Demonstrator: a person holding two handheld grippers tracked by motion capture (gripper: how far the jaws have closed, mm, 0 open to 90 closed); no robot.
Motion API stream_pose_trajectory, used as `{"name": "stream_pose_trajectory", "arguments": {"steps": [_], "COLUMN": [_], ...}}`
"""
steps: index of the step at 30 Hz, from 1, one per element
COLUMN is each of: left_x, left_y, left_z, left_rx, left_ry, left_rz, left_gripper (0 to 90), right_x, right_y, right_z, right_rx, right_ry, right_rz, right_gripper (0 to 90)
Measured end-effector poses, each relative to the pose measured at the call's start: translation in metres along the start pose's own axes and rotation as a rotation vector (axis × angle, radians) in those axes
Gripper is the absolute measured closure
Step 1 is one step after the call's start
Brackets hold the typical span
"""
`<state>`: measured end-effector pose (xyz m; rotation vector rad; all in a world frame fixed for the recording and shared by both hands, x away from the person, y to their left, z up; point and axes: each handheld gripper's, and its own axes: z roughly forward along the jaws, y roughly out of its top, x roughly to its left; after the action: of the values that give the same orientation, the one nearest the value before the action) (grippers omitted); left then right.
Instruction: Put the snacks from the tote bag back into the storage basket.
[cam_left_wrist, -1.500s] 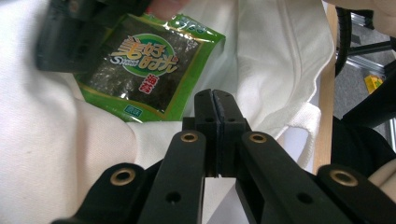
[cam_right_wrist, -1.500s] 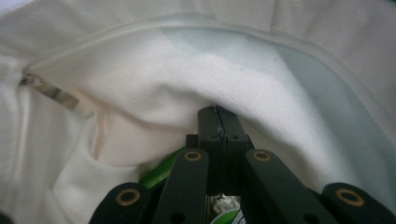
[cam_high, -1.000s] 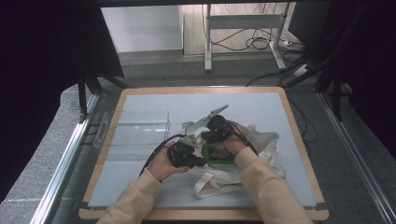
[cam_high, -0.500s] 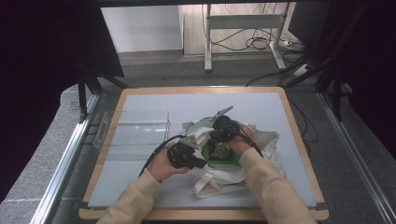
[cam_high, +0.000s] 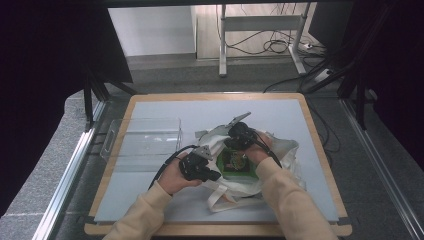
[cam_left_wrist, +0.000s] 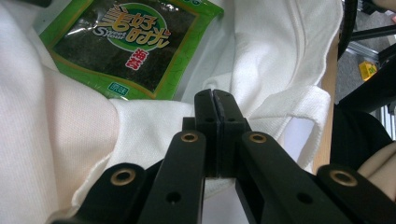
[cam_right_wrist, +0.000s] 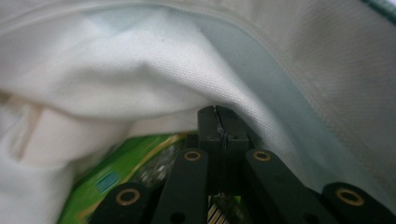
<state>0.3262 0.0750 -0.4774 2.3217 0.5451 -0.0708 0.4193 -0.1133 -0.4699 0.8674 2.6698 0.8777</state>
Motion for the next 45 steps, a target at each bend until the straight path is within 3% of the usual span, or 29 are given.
{"name": "stream_pose_trajectory", "arguments": {"steps": [7,8,9,10,14,20,28,37,40,45], "left_x": [0.001,0.001,0.001,0.0,0.0,0.001,0.001,0.001,0.001,0.002], "left_y": [0.0,0.0,0.0,0.0,0.0,0.0,-0.001,-0.001,-0.001,-0.001], "left_z": [-0.001,-0.001,-0.001,0.0,0.0,0.0,0.001,0.002,0.002,0.001], "left_rx": [0.002,0.006,0.008,-0.003,-0.002,-0.004,-0.003,-0.001,-0.001,-0.001], "left_ry": [0.003,0.004,0.004,0.002,0.004,0.004,0.008,0.009,0.01,0.012], "left_rz": [0.004,0.015,0.015,-0.001,-0.001,-0.006,-0.01,-0.013,-0.013,-0.014], "left_gripper": [90.0,90.0,90.0,90.0,90.0,90.0,90.0,90.0,90.0,90.0], "right_x": [0.011,0.011,0.011,0.01,0.007,0.006,0.012,0.016,0.015,0.012], "right_y": [-0.016,-0.023,-0.023,-0.03,-0.043,-0.069,-0.091,-0.111,-0.111,-0.097], "right_z": [-0.036,-0.048,-0.048,-0.058,-0.068,-0.072,-0.078,-0.081,-0.081,-0.084], "right_rx": [0.007,0.016,0.016,0.029,0.064,0.172,0.268,0.281,0.279,0.237], "right_ry": [-0.01,-0.021,-0.021,-0.034,-0.046,-0.047,-0.031,-0.003,-0.002,-0.044], "right_rz": [-0.015,-0.01,-0.01,0.001,0.023,0.031,0.014,0.016,0.017,0.008], "right_gripper": [89.1,89.1,89.1,89.1,89.1,89.1,89.2,89.3,89.2,89.2]}}
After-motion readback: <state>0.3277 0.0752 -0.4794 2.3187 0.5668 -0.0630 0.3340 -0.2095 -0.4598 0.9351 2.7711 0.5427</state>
